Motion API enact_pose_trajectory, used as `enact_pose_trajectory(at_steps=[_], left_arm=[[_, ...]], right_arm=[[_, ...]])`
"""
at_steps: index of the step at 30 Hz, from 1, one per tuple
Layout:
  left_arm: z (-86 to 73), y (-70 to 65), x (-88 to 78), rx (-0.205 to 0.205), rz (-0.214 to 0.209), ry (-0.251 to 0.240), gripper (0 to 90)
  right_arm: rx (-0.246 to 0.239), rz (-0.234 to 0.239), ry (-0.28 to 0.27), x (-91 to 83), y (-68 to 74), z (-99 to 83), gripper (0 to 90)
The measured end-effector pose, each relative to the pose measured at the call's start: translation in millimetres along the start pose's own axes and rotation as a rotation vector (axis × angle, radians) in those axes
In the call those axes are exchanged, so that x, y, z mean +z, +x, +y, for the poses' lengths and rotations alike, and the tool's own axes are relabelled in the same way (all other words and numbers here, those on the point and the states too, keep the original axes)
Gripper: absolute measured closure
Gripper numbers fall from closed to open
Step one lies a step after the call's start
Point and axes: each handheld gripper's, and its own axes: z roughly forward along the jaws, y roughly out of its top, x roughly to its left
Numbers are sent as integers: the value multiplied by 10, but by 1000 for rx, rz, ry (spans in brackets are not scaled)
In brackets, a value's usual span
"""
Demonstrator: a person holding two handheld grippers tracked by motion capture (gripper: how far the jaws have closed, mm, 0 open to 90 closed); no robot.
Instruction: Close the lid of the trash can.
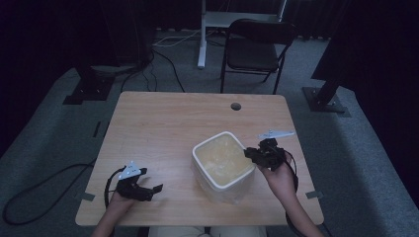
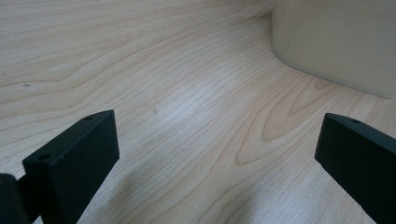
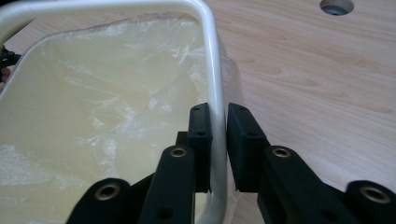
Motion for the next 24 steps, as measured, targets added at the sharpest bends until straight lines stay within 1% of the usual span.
enact_pose_trajectory(at_steps=[1,2,3,5,6,9,10,11,12,15,17,19,21,24], left_arm=[[0,-1,0,0,0,0,5],[1,-2,-1,1,1,0,5],[2,-2,-2,0,-1,-2,5],[1,1,-3,0,0,-2,5],[0,2,-1,-3,-1,-2,5],[0,-1,4,-2,-1,1,5],[0,-1,4,-2,-1,1,5],[1,-5,5,0,0,2,5],[2,-6,3,0,-1,2,5],[1,-4,0,0,-1,0,5],[0,-3,1,-3,-2,1,5],[1,-3,6,-5,0,1,5],[6,0,11,-8,0,1,5],[29,-5,23,-14,1,-3,5]], right_arm=[[3,9,9,7,-2,1,744],[13,35,8,11,-12,2,707],[15,43,0,8,-13,4,689],[13,39,-7,-5,-9,11,687],[17,43,-31,-50,-9,42,672],[5,30,-58,-110,1,112,738],[5,30,-58,-110,1,112,738],[0,25,-59,-120,13,137,769],[-16,5,-63,-118,34,166,805],[-25,-6,-35,-44,37,177,830],[-23,-10,-15,15,31,155,830],[-15,-3,-17,21,20,143,826],[-13,10,-31,-11,12,145,806],[-24,-3,-52,-60,-5,163,759]])
